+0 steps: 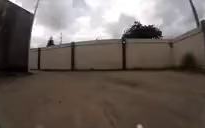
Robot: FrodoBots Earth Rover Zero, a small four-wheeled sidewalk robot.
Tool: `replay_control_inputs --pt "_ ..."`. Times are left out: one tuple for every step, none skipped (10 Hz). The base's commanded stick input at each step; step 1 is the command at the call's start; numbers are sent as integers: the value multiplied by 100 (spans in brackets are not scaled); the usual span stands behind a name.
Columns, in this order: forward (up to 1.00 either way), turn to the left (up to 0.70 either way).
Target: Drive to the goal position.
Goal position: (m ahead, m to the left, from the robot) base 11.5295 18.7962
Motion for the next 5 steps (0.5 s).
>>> replay_control_inputs --pt "30 0" --pt "30 0" --pt "30 0" --pt "30 0" --pt "30 0"
